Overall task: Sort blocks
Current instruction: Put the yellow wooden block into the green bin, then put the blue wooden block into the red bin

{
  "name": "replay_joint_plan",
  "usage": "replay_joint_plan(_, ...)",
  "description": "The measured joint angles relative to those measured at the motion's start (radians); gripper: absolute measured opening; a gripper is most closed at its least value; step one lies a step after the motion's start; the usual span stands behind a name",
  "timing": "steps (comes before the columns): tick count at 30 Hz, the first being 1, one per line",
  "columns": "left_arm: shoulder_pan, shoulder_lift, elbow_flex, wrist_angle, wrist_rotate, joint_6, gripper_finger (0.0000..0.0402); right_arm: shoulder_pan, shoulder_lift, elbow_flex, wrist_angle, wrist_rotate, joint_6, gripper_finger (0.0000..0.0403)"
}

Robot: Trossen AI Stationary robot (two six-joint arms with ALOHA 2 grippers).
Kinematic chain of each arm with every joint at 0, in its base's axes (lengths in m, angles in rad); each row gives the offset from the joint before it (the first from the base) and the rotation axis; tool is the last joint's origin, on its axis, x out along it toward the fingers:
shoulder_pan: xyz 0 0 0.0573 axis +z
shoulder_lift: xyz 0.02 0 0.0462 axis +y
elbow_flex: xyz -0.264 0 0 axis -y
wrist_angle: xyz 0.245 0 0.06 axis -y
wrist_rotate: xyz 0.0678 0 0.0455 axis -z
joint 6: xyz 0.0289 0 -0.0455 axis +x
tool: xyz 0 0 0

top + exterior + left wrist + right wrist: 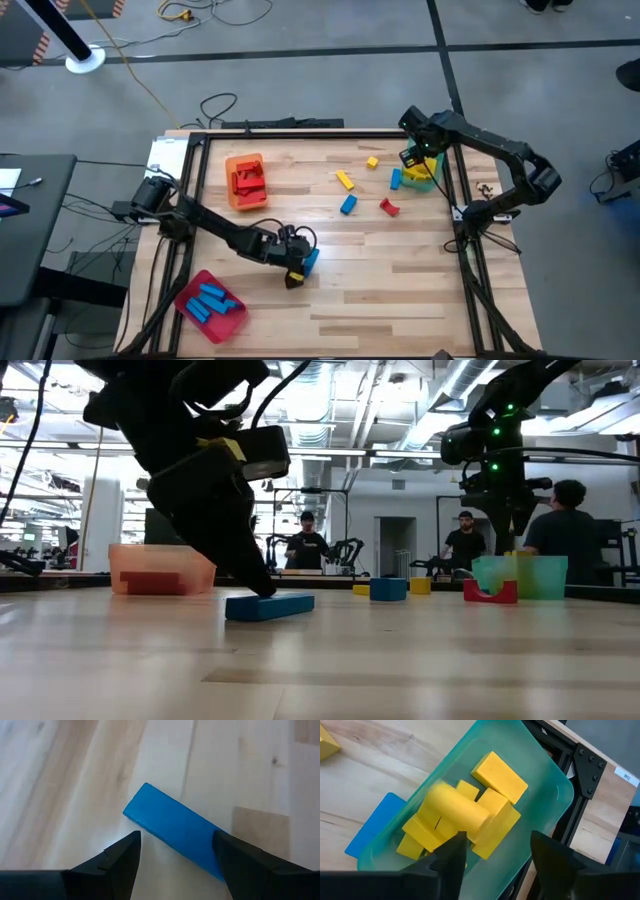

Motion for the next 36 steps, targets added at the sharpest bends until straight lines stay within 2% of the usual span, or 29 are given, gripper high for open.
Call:
replay_joint_plan(4, 0.005, -0.016, 0.003, -0.051, -0.007, 0.027, 0.0243, 0.001, 0.0, 0.0, -0.006, 0.0, 0.019, 0.0256)
replay_joint_plan(12, -0.023, -0.097, 0.002, -0.033, -0.07, 0.011, 0.0243, 0.028, -0.001, 0.0, -0.001, 0.057, 0.038, 0.0264)
replay_joint_plan(20, -0.026, -0.034, 0.001, -0.022, -0.023, -0.068, 0.0243, 0.075, -0.002, 0.0, 0.005, 0.09, 0.037, 0.0265)
replay_joint_plan(27, -0.026, 0.013, 0.005, -0.012, -0.063, -0.095, 0.0243, 0.119, -0.002, 0.0, 0.01, 0.107, 0.037, 0.0265)
replay_joint_plan(33, -0.023, 0.013, 0.006, -0.08, -0.109, -0.054, 0.0229, 0.159, -0.002, 0.0, 0.015, 0.111, 0.037, 0.0265)
replay_joint_plan(36, -0.018, 0.012, 0.006, -0.138, -0.11, 0.041, 0.0215, 0.179, -0.002, 0.0, 0.014, 0.111, 0.037, 0.0265)
